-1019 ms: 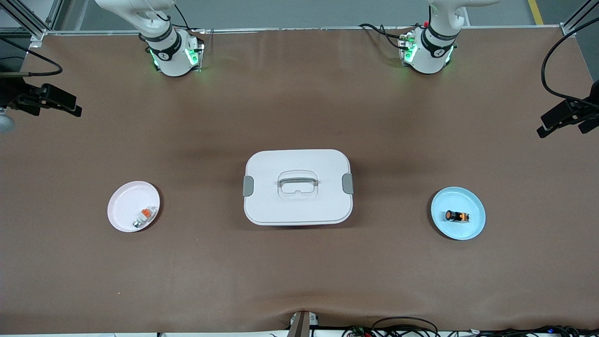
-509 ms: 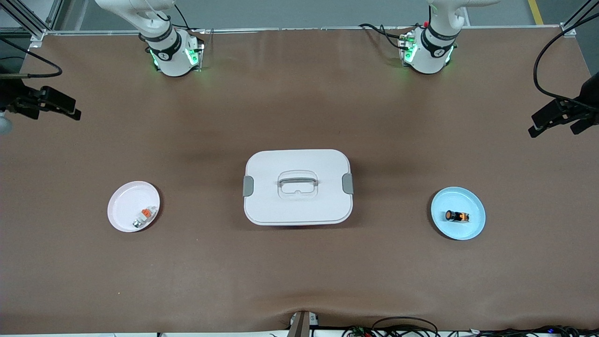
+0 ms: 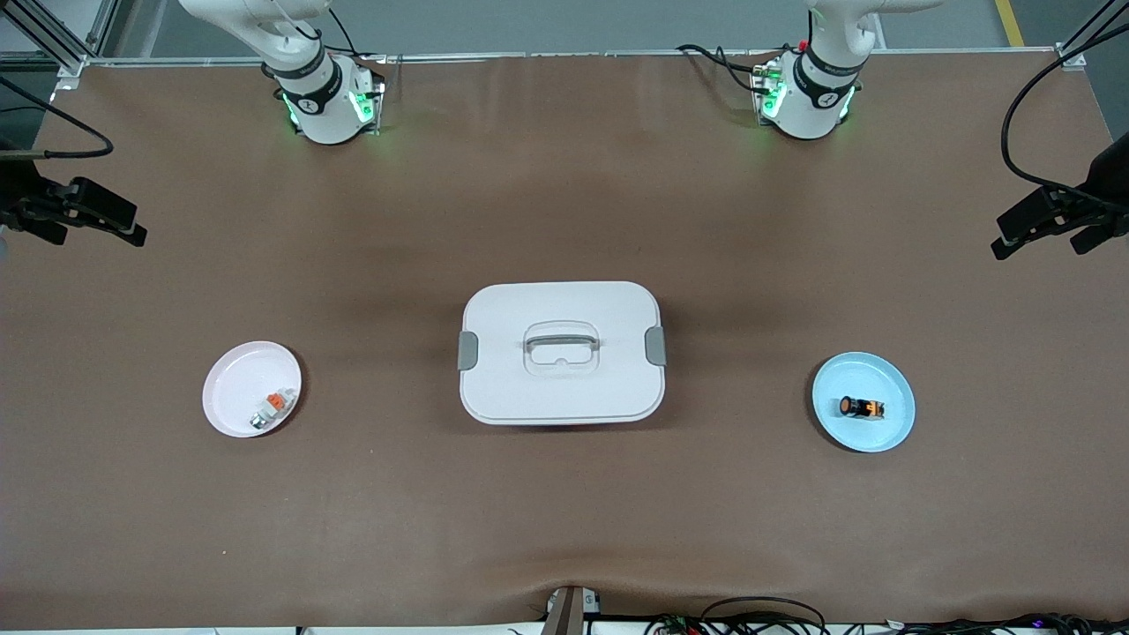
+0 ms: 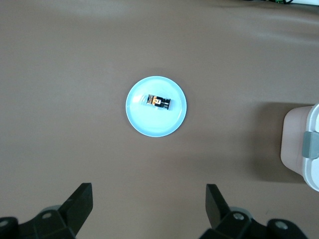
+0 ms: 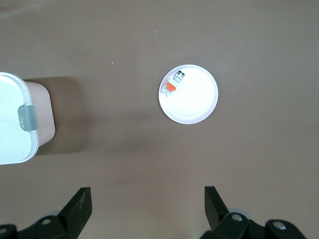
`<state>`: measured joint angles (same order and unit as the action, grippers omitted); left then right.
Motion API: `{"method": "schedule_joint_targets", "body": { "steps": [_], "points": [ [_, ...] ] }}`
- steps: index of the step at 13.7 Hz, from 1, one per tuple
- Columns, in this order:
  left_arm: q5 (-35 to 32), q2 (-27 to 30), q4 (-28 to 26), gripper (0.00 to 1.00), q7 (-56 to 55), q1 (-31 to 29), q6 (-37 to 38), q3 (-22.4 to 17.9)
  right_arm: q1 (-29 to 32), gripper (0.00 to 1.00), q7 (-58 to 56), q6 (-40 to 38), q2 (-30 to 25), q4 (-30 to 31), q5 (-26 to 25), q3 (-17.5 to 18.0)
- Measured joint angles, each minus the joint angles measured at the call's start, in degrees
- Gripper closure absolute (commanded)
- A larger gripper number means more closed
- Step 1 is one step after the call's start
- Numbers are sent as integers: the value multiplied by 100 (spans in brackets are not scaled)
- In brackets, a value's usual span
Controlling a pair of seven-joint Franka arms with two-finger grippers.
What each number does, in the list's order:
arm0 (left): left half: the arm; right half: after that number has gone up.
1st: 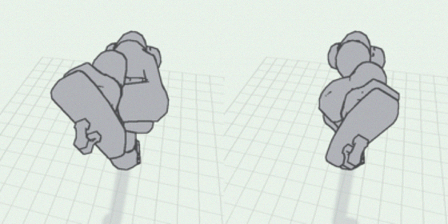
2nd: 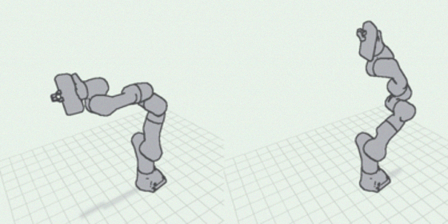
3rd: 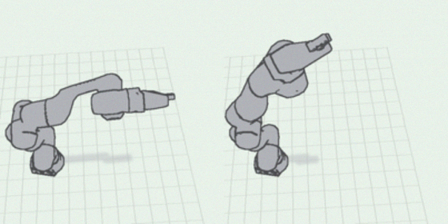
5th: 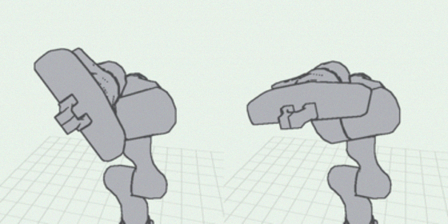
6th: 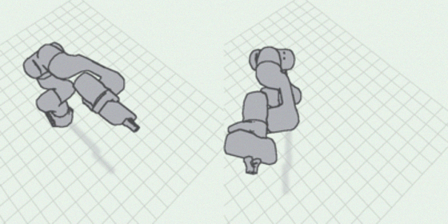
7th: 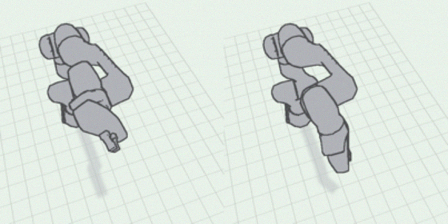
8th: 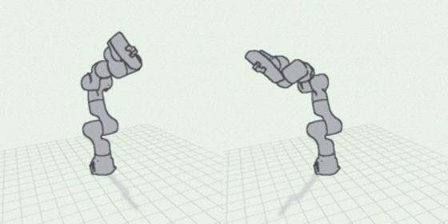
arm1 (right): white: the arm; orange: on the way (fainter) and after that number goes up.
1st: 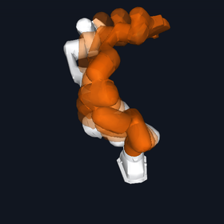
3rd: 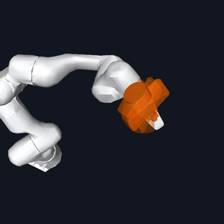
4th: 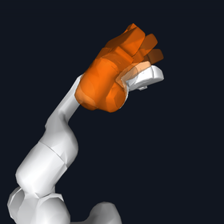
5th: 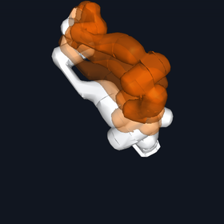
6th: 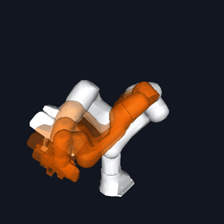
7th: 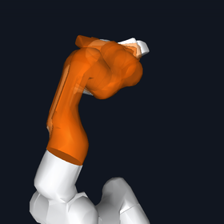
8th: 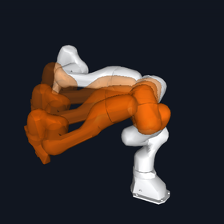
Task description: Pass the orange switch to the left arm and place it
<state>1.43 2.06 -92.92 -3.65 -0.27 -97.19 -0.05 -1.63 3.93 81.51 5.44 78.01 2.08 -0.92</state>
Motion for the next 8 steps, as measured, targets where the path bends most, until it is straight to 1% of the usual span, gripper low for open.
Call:
{"method": "schedule_joint_targets", "body": {
  "steps": [5, 8],
  "points": [
    [0, -2, 3, 0, 3, 2, -1, 11, 11, 0, 0, -148, 36, 24, -16, -54],
    [0, -2, 3, 0, 3, 1, -1, 16, 16, 0, 0, -151, 43, 164, -22, -57]
  ]
}}
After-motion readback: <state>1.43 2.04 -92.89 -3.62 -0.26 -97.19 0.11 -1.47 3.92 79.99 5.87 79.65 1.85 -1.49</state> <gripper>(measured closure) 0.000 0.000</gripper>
